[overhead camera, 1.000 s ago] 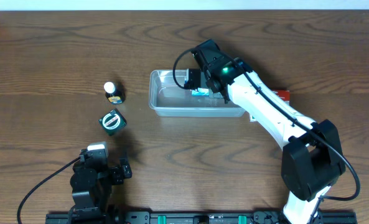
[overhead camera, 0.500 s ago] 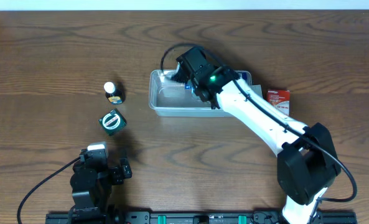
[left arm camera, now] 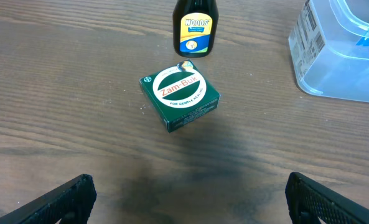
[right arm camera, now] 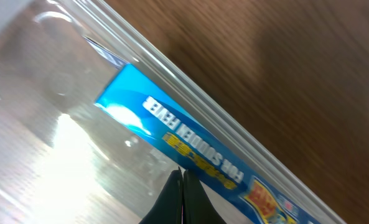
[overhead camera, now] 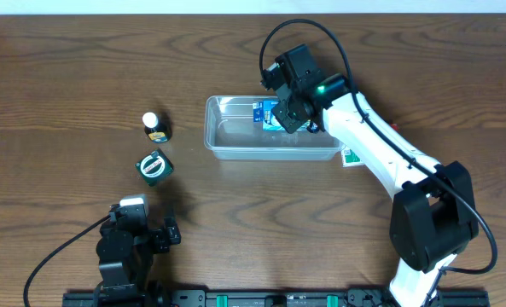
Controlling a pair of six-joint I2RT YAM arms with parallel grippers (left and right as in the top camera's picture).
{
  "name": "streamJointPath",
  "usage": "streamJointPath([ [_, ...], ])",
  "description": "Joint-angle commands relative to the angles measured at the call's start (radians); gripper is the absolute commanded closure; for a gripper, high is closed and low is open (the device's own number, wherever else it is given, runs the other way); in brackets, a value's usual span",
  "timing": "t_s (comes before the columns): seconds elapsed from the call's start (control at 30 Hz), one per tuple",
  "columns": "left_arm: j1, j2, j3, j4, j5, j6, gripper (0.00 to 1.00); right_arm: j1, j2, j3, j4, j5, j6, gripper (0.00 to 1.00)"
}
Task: Pack container
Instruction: 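Open the right gripper and withdraw toward the red box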
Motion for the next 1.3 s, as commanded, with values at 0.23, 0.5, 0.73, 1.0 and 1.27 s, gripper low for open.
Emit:
streamJointPath([
  [0.23, -0.002, -0.003, 0.002, 0.0, 0.007, 0.002, 0.02, -0.015, -0.089, 0.0, 0.027, -0.093, 0.104, 0.99],
  [0.5, -0.002, -0.003, 0.002, 0.0, 0.007, 0.002, 0.02, -0.053, -0.083, 0.0, 0.045, -0.046, 0.177, 0.99],
  [0.73, -0.002, -0.003, 0.002, 0.0, 0.007, 0.002, 0.02, -0.074, -0.033, 0.0, 0.045, -0.019, 0.203, 0.99],
  [1.0, -0.002, -0.003, 0.002, 0.0, 0.007, 0.002, 0.02, -0.074, -0.021, 0.0, 0.057, 0.021, 0.204, 0.99],
  [1.27, -0.002, -0.003, 0.002, 0.0, 0.007, 0.002, 0.02, -0.076, -0.005, 0.0, 0.062, 0.032, 0.203, 0.99],
])
